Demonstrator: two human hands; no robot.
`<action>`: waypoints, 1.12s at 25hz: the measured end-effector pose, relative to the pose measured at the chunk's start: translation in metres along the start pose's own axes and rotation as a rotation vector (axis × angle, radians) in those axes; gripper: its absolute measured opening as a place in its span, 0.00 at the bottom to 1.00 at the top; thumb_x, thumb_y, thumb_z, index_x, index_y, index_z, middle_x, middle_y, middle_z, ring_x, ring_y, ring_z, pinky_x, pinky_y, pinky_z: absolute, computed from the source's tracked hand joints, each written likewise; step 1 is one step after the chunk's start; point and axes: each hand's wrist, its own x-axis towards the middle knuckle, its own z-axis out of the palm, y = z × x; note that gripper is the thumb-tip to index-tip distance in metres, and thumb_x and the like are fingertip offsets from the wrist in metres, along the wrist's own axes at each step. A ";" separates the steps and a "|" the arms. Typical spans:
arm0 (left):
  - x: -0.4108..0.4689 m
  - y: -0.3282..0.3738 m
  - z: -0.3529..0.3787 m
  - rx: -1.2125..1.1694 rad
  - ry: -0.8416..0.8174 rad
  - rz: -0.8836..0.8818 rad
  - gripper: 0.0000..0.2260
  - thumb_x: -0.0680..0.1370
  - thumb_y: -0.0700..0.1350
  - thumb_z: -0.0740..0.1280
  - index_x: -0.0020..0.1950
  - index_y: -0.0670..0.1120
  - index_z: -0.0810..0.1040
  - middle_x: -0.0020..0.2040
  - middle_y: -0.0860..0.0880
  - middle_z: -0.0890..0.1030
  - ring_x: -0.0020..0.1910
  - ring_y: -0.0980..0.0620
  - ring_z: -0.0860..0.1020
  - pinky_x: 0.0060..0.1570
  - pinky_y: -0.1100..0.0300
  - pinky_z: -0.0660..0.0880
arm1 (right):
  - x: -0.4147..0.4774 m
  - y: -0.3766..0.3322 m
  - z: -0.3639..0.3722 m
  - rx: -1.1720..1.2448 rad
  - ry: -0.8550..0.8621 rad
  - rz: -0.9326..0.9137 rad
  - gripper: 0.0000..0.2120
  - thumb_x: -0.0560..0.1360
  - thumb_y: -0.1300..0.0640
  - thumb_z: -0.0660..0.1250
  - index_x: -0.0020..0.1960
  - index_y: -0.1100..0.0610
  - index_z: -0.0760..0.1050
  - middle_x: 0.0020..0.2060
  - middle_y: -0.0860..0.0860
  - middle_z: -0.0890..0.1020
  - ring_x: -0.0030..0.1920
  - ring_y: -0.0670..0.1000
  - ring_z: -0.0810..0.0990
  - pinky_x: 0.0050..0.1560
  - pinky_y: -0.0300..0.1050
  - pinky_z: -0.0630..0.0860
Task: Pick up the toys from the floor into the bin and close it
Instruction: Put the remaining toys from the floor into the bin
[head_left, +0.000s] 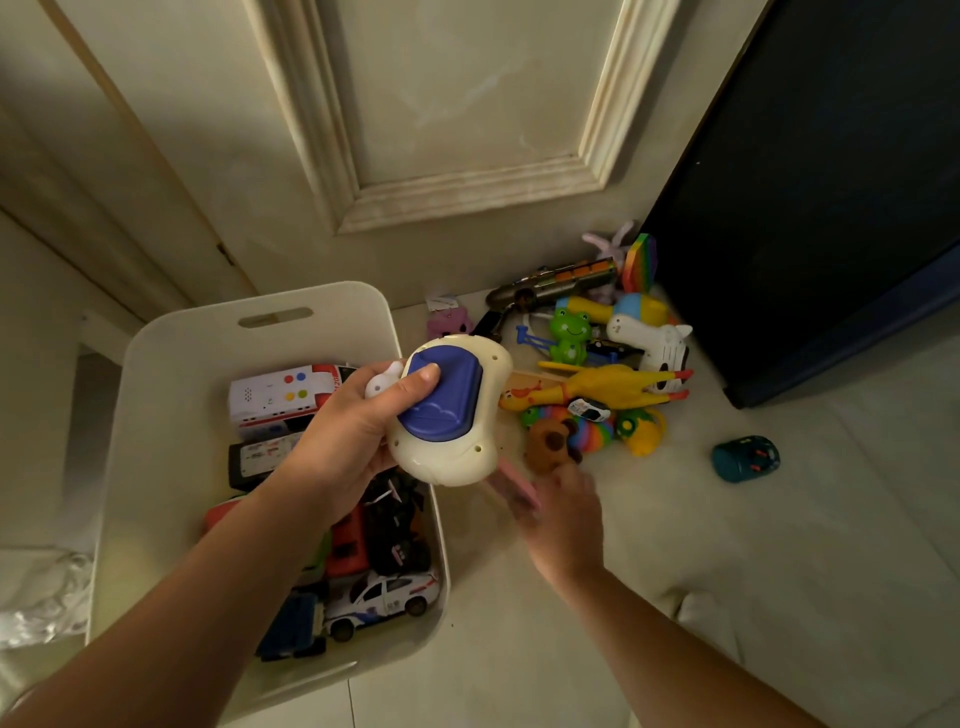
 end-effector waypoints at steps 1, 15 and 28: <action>-0.002 0.001 0.000 -0.001 -0.005 0.009 0.22 0.71 0.55 0.72 0.60 0.46 0.77 0.48 0.47 0.83 0.42 0.51 0.83 0.36 0.59 0.79 | 0.013 -0.007 -0.007 -0.079 0.143 -0.056 0.20 0.73 0.37 0.64 0.42 0.54 0.81 0.53 0.55 0.79 0.54 0.59 0.76 0.50 0.49 0.73; -0.041 -0.020 -0.058 -0.005 0.158 -0.084 0.21 0.69 0.54 0.73 0.60 0.49 0.78 0.53 0.43 0.84 0.50 0.45 0.82 0.47 0.50 0.80 | 0.059 0.008 0.013 0.114 -0.178 0.087 0.15 0.76 0.52 0.68 0.58 0.60 0.76 0.59 0.52 0.71 0.56 0.58 0.75 0.49 0.45 0.72; -0.058 -0.013 -0.148 -0.055 0.398 -0.054 0.25 0.67 0.56 0.76 0.60 0.48 0.78 0.51 0.46 0.85 0.45 0.49 0.84 0.37 0.57 0.80 | 0.060 -0.141 -0.153 1.403 -0.026 0.131 0.07 0.70 0.55 0.70 0.47 0.53 0.82 0.49 0.56 0.83 0.47 0.56 0.82 0.49 0.50 0.77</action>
